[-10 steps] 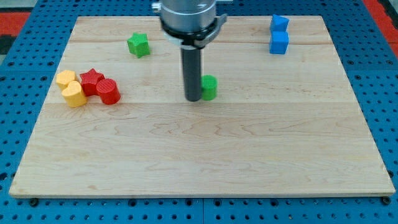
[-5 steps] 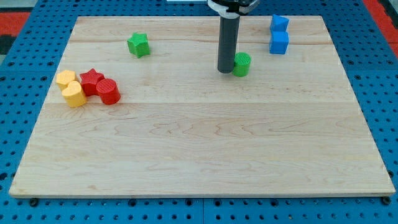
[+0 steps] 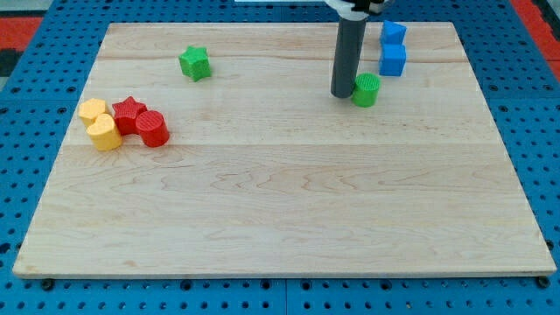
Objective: Push green circle close to blue cube
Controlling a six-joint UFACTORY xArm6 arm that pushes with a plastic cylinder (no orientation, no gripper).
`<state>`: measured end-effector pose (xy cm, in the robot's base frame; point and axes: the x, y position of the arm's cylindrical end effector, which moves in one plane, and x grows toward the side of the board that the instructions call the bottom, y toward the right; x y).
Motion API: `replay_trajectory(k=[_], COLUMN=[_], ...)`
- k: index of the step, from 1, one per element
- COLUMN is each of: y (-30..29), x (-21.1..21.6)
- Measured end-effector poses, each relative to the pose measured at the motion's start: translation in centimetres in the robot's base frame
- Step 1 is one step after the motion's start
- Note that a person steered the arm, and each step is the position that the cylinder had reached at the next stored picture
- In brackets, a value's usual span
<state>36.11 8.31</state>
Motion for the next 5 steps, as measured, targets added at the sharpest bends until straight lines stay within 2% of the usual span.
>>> replay_trajectory(k=[3, 5], y=[1.9, 2.5], x=[0.8, -0.1])
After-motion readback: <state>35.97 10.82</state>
